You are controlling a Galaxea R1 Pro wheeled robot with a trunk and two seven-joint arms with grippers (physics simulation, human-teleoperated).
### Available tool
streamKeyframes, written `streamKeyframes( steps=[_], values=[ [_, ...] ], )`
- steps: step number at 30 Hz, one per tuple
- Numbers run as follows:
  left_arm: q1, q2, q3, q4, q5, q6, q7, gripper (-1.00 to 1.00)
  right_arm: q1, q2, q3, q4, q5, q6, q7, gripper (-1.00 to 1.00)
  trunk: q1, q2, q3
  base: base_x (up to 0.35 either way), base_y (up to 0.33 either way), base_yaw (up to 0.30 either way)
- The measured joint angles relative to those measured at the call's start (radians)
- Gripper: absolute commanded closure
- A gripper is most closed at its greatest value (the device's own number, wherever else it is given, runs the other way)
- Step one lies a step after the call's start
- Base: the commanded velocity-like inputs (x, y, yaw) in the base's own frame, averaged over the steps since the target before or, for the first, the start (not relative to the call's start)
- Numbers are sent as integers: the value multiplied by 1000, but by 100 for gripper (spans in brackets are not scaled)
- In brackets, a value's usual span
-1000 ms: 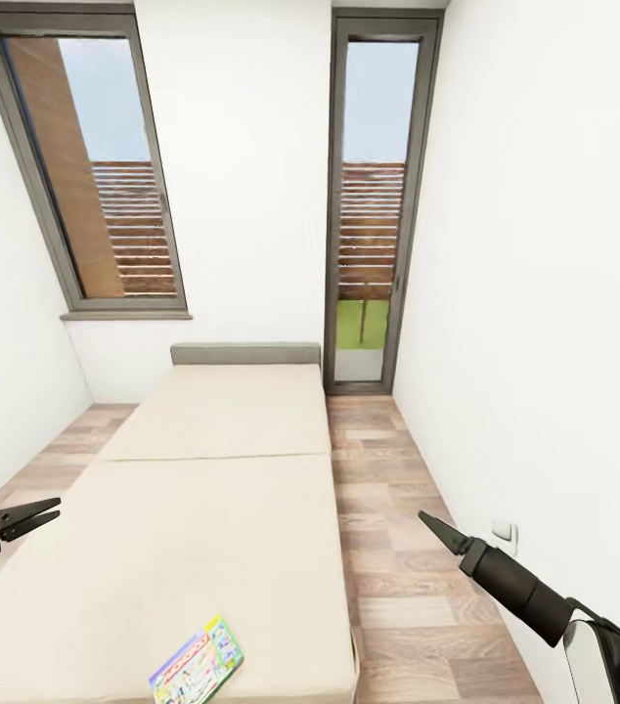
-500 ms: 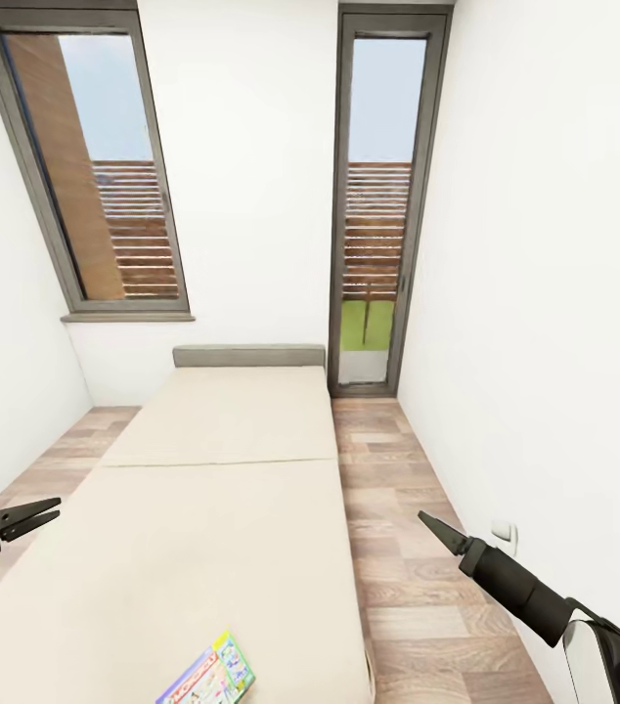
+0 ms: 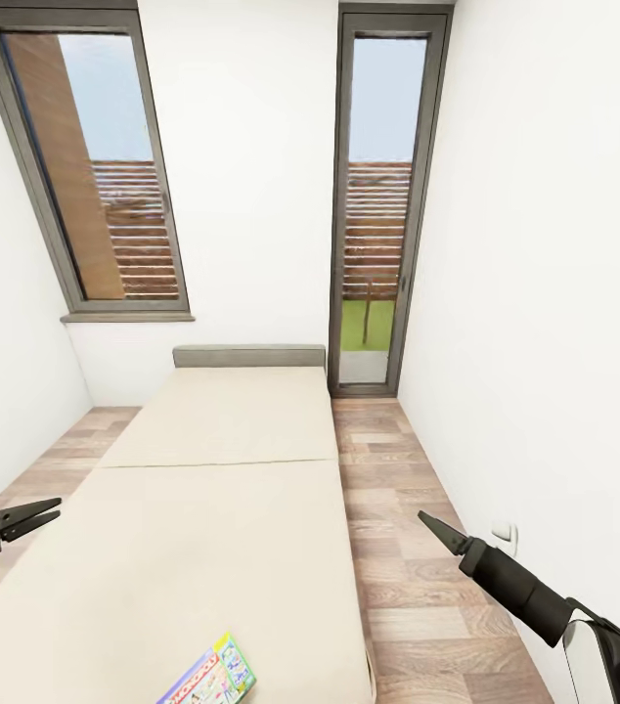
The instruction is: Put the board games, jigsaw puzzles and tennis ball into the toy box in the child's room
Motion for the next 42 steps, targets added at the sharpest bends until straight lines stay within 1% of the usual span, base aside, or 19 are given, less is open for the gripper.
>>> streamKeyframes(
  steps=[3,11,24,32,42],
  values=[
    [0,-7,-1,0,0,1,1,-100,0,0,0,0,0,0,1,-100,0,0,0,0,0,0],
    [0,-15,-2,0,-1,2,2,-100,0,0,-1,0,0,0,5,-100,31,-56,-25,0,0,0],
    [0,-18,-2,0,-2,5,4,-100,0,-3,-2,0,0,0,3,-100,81,-147,-66,0,0,0],
    [0,-42,-2,0,-2,13,5,-100,0,-2,-3,0,0,-1,3,-100,111,-203,-91,0,0,0],
    [0,-49,-3,9,1,25,4,-100,0,-6,-5,0,0,-2,2,-100,150,-274,-123,0,0,0]
  ],
)
